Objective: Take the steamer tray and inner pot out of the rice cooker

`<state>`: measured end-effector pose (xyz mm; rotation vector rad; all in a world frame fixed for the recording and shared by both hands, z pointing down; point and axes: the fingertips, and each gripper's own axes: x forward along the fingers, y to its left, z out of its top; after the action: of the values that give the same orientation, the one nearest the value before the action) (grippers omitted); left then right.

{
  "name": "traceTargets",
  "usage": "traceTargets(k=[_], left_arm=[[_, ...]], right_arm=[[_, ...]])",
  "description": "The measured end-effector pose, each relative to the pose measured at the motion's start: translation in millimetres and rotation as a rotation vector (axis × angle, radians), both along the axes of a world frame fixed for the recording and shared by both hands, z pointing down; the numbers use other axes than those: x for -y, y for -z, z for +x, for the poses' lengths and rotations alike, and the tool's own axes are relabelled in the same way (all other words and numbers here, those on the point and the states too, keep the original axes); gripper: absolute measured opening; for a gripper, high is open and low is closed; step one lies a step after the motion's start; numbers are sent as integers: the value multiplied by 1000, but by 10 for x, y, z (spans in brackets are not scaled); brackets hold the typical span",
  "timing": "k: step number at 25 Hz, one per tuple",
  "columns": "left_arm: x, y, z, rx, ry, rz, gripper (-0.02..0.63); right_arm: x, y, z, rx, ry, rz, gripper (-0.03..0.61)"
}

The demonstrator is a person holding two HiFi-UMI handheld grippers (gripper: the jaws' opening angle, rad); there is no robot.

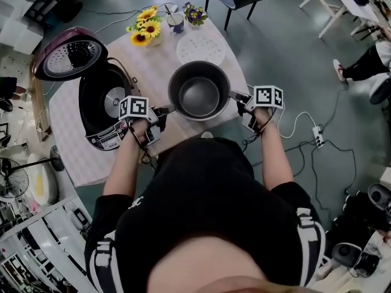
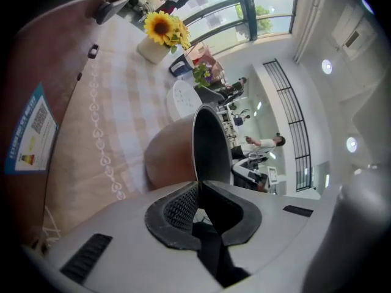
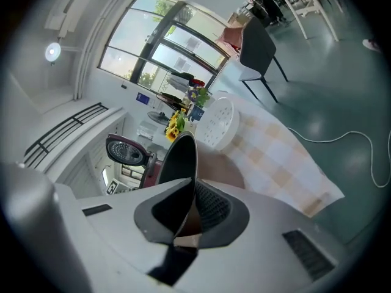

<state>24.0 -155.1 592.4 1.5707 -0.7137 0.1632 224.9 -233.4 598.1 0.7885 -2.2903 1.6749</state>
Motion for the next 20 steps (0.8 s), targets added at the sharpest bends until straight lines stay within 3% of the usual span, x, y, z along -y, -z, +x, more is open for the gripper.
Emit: traceTargets(k=[5, 14, 17, 20], left_arm=[[2, -32, -9, 85, -54, 23, 25], [15, -50, -20, 163, -96, 67, 43], [32, -29, -30, 260, -135, 145, 63], [133, 4, -148, 432, -171, 279, 138]], right_arm=[[-2, 19, -41, -90, 24, 35, 18], [-3, -12, -69, -235, 56, 68, 28], [-6, -6, -48, -251, 44, 115, 39], [19, 35, 22, -329, 55, 223, 99]])
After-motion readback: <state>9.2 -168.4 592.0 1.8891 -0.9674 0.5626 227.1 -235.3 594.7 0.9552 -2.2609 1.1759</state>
